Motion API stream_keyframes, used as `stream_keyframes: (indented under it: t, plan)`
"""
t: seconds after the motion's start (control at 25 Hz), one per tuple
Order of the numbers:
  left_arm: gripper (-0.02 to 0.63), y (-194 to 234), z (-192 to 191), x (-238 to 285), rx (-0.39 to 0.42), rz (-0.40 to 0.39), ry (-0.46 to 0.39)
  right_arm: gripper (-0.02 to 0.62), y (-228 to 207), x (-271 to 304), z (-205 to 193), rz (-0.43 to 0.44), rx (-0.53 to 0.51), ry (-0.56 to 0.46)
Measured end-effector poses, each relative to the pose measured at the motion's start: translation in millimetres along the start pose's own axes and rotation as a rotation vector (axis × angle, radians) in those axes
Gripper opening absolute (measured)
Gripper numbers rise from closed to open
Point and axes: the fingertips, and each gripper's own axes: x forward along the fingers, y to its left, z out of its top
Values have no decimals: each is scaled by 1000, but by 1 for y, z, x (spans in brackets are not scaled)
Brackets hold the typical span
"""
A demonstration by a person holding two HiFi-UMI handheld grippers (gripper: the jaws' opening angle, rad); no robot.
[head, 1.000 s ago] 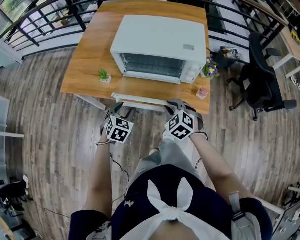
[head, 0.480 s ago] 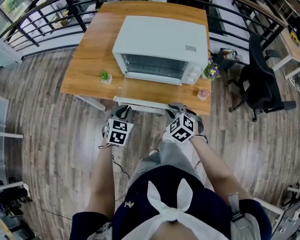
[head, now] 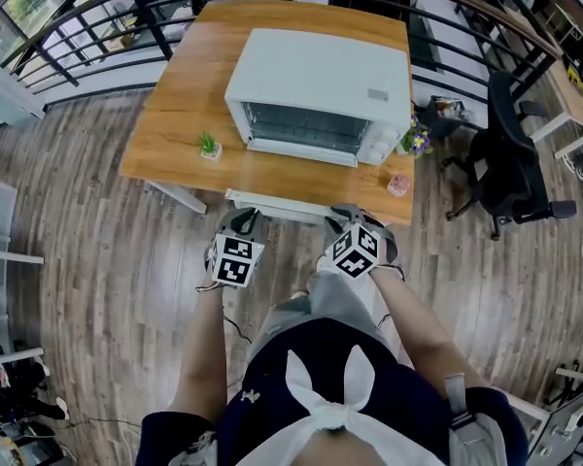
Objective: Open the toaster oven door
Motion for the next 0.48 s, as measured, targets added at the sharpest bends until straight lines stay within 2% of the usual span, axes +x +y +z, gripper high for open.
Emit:
stream_keyframes:
  t: [0.48]
  plan:
    - [40,-2,-3,-5,8,-1,7,100,15,14,-15,26,-5,37]
